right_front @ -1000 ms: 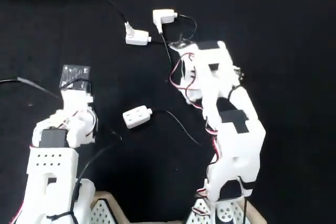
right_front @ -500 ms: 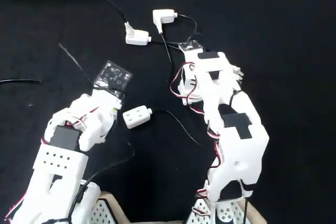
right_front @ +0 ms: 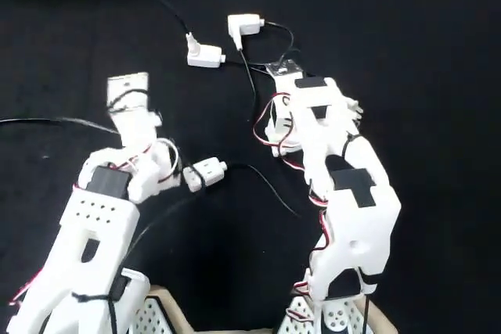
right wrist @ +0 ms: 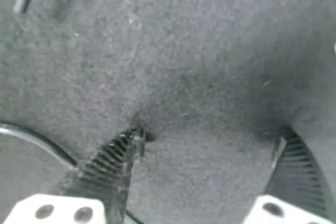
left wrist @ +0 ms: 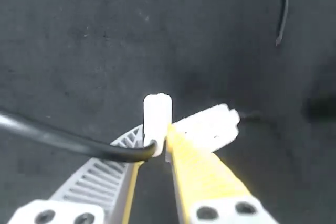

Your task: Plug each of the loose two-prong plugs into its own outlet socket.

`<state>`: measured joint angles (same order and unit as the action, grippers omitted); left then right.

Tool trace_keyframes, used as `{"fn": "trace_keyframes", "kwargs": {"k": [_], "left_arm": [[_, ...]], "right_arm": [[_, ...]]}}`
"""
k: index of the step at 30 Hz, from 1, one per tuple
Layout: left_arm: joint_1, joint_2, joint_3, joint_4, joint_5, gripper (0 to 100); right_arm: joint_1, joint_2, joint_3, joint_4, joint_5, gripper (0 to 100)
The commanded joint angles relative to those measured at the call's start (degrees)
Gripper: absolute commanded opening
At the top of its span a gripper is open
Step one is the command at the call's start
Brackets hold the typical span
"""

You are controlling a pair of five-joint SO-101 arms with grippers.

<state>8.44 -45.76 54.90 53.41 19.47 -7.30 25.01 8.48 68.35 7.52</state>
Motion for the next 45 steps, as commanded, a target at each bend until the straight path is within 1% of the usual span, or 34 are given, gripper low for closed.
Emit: {"fn": "trace_keyframes", "kwargs": {"k": [1, 3, 5, 10, 13, 16, 18, 24, 25, 27, 28, 29, 31, 33, 35, 40, 42, 45], "left_arm": [[-2.77, 0.62, -3.21, -8.44, 16.26, 3], [-3.47, 0.70, -2.68, -11.78, 19.43, 3], [-3.21, 0.70, -0.92, -14.59, 20.84, 3], [-2.77, 0.62, 4.88, -20.84, 20.31, 3], [-2.42, 0.44, 6.64, -21.80, 19.52, 3], [-1.27, -2.73, 8.57, -17.58, 18.37, 3], [-0.48, -7.65, 10.51, -16.09, 18.37, 3], [-1.71, -33.05, 18.24, -14.15, 18.46, 3], [-1.98, -36.92, 18.95, -10.99, 18.29, 3], [-1.54, -42.64, 19.65, -5.10, 14.59, 3], [-0.48, -44.22, 19.82, -3.34, 14.95, 3], [-0.22, -45.01, 19.56, -2.02, 17.05, 3], [-1.19, -44.92, 18.68, 0.62, 20.13, 3], [-1.10, -43.78, 17.01, 3.25, 21.45, 3], [0.40, -41.58, 14.46, 6.07, 23.30, 3], [3.74, -31.12, 4.35, 13.01, 33.14, 3], [5.76, -26.02, 1.36, 14.15, 35.69, 3], [7.08, -19.08, -0.31, 13.19, 37.89, 3]], "right_arm": [[0.88, -1.45, -0.22, -2.99, -0.88, 37.4], [0.88, -1.45, -0.22, -2.99, -0.88, 37.4], [0.88, -1.45, -0.22, -2.99, -0.88, 37.4], [0.88, -1.45, -0.22, -2.99, -0.88, 37.4], [0.88, -1.45, -0.22, -3.08, -0.88, 37.4], [0.88, -1.45, -0.22, -3.08, -0.88, 37.4], [0.88, -1.45, -0.22, -3.08, -0.88, 37.4], [0.88, -1.45, -0.22, -3.34, -0.88, 37.4], [0.88, -1.45, -0.22, -3.34, -0.88, 37.4], [0.88, -1.45, -0.22, -3.34, -0.88, 37.4], [0.88, -1.45, -0.22, -3.34, -0.88, 37.4], [0.88, -1.45, -0.22, -3.34, -0.88, 37.4], [0.88, -1.45, -0.22, -3.34, -0.88, 37.4], [0.88, -1.45, -0.22, -3.34, -0.88, 37.4], [0.88, -1.45, -0.22, -3.34, -0.88, 37.4], [0.88, -1.45, 0.13, -3.43, -0.88, 37.4], [0.88, -1.45, 0.13, -3.43, -0.88, 37.4], [0.88, -1.45, 0.22, -3.43, -0.88, 37.4]]}}
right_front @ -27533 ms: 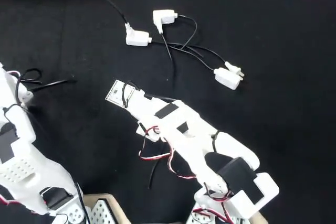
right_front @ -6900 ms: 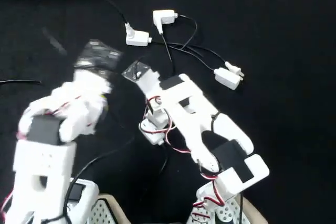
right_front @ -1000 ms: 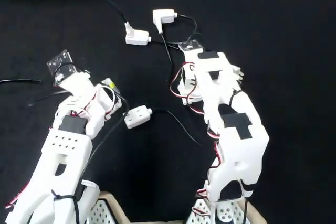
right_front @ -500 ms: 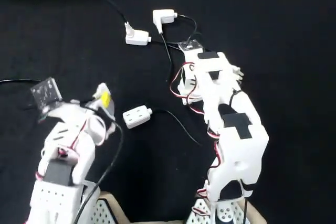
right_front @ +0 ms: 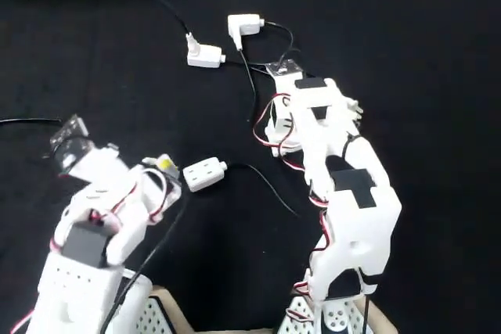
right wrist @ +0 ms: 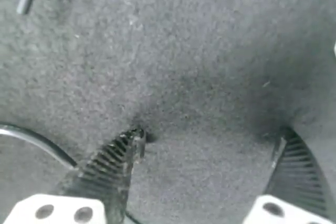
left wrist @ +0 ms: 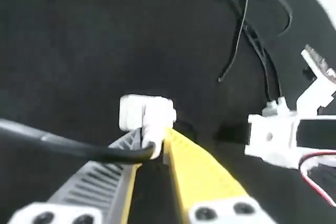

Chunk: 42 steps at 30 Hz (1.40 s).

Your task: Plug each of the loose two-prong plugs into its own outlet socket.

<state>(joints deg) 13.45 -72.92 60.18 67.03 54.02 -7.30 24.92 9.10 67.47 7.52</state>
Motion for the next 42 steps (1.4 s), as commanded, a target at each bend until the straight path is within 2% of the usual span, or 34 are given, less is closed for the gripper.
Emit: {"fn": "trace_keyframes", "kwargs": {"k": [1, 6, 15, 27, 32, 37, 42], "left_arm": [[2.07, 9.85, -5.76, -1.49, 3.96, 3], [1.98, 18.29, -9.71, -5.80, 0.35, 3], [1.89, 33.05, -17.89, -3.96, -7.03, 3], [3.12, 35.16, -18.15, -1.58, -14.51, 3], [3.12, 35.16, -18.24, -1.41, -13.27, 3], [3.12, 35.25, -19.12, 4.22, -8.09, 3], [3.12, 35.25, -17.98, 6.42, -7.56, 3]], "right_arm": [[0.88, -1.36, -0.40, -2.55, -0.88, 37.4], [0.88, -1.36, -0.40, -2.55, -0.88, 37.4], [0.88, -1.36, -0.40, -2.55, -0.88, 37.4], [0.88, -1.36, -0.48, -2.55, -0.88, 37.4], [0.88, -1.36, -0.48, -2.55, -0.88, 37.4], [0.88, -1.36, -0.48, -2.55, -0.88, 37.4], [0.79, -1.36, -0.40, -2.55, -0.88, 37.4]]}}
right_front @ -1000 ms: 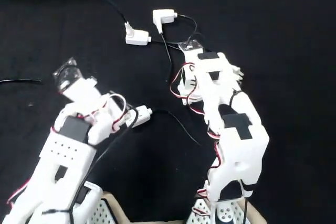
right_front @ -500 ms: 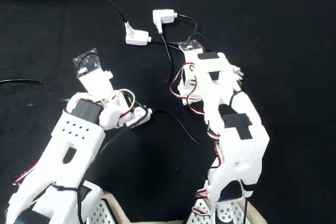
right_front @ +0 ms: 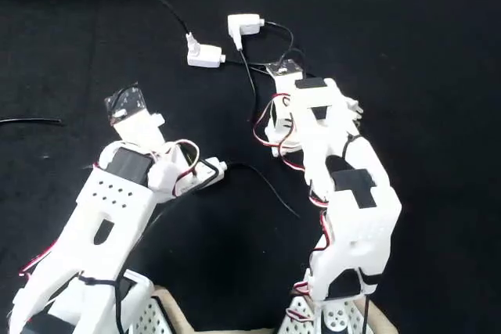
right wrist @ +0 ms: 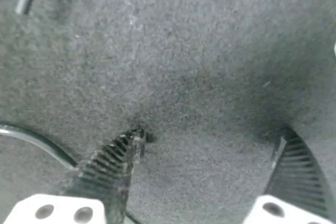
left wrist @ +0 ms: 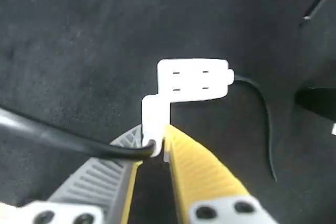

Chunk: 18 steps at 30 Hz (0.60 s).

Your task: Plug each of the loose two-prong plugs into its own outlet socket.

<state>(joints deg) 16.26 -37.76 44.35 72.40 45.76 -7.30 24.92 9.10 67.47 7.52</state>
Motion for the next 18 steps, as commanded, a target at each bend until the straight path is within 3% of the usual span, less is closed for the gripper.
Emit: {"fn": "trace_keyframes", "kwargs": {"k": [1, 11, 18], "left_arm": [[0.31, 0.09, -1.98, 0.97, 0.62, 3], [0.13, 0.09, -1.89, 1.58, -2.02, 3], [-8.84, 0.00, -0.66, 3.08, -8.09, 3]], "right_arm": [[0.79, -1.36, -0.40, -2.55, -0.88, 37.4], [-0.62, -1.45, -0.31, -2.11, -0.35, 37.4], [-2.55, -1.89, -0.40, -0.18, 7.74, 37.4]]}}
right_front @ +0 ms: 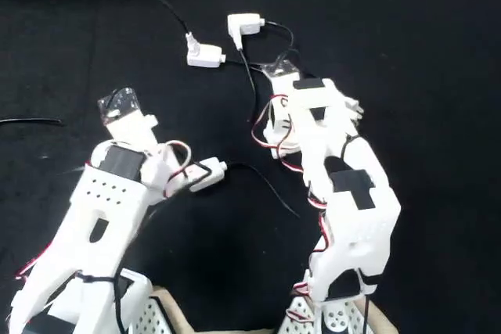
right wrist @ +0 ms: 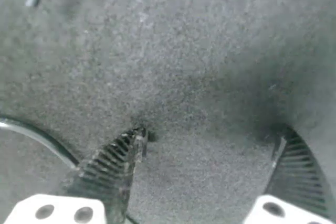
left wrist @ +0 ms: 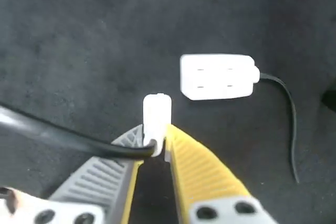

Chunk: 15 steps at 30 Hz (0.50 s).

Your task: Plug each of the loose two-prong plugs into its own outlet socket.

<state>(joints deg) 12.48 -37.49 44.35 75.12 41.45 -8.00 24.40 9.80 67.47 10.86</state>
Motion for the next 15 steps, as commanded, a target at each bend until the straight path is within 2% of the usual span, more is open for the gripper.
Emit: {"fn": "trace_keyframes", "kwargs": {"k": [1, 8, 15], "left_arm": [[-6.37, -0.35, -0.75, 0.35, -4.40, 3], [-8.66, -0.79, 0.92, 0.26, -5.01, 3], [-5.93, -0.79, 4.88, 0.35, -8.26, 3]], "right_arm": [[-2.99, -1.36, -1.63, 0.53, 5.01, 37.4], [-13.54, -1.01, -1.71, 0.88, 5.63, 37.4], [-18.29, -0.92, -1.63, 0.88, 5.19, 37.4]]}}
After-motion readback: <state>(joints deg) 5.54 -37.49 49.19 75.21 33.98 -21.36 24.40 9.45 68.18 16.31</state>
